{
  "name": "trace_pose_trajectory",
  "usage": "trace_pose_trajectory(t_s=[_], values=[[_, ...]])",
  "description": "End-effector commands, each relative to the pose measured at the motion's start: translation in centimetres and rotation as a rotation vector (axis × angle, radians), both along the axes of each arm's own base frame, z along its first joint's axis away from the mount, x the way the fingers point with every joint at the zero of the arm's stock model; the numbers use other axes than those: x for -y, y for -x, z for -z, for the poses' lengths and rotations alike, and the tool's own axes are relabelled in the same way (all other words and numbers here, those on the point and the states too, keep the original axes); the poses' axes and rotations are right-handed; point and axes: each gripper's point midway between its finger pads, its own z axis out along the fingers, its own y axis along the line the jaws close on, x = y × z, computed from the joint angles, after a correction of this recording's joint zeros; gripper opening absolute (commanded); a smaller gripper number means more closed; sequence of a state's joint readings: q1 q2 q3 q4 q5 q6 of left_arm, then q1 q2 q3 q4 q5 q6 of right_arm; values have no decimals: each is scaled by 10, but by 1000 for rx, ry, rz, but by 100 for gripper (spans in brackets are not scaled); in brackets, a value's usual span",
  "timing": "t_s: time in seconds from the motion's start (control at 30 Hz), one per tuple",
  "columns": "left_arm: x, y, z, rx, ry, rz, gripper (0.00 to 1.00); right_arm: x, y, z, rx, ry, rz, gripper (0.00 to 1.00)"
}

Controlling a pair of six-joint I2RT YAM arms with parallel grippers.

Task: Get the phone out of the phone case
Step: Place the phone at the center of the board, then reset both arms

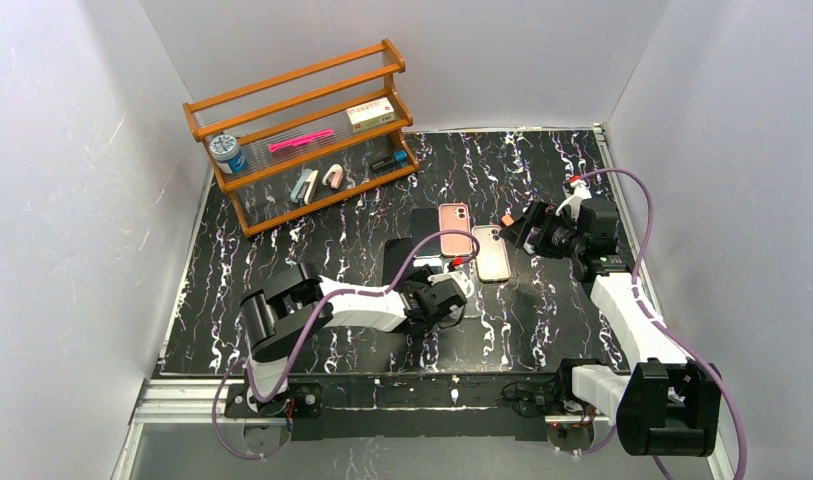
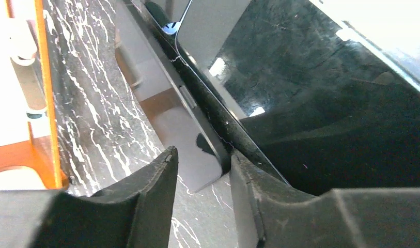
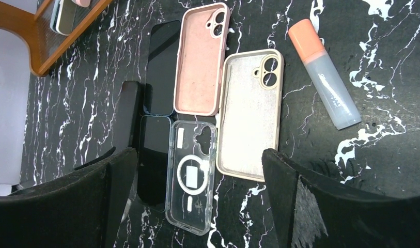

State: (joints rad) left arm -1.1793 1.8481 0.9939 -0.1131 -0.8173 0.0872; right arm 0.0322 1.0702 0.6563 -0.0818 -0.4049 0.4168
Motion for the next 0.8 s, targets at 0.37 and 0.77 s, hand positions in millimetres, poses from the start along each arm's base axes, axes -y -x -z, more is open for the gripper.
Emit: trace_pose_trajectory(t_s=[0.37, 0.77], values=[[-3, -11, -40, -65, 302, -163, 74, 0, 11, -54, 94, 0, -6, 99], [-94, -57, -138, -96, 955, -516, 97, 63, 36, -101, 247, 184, 317, 99]])
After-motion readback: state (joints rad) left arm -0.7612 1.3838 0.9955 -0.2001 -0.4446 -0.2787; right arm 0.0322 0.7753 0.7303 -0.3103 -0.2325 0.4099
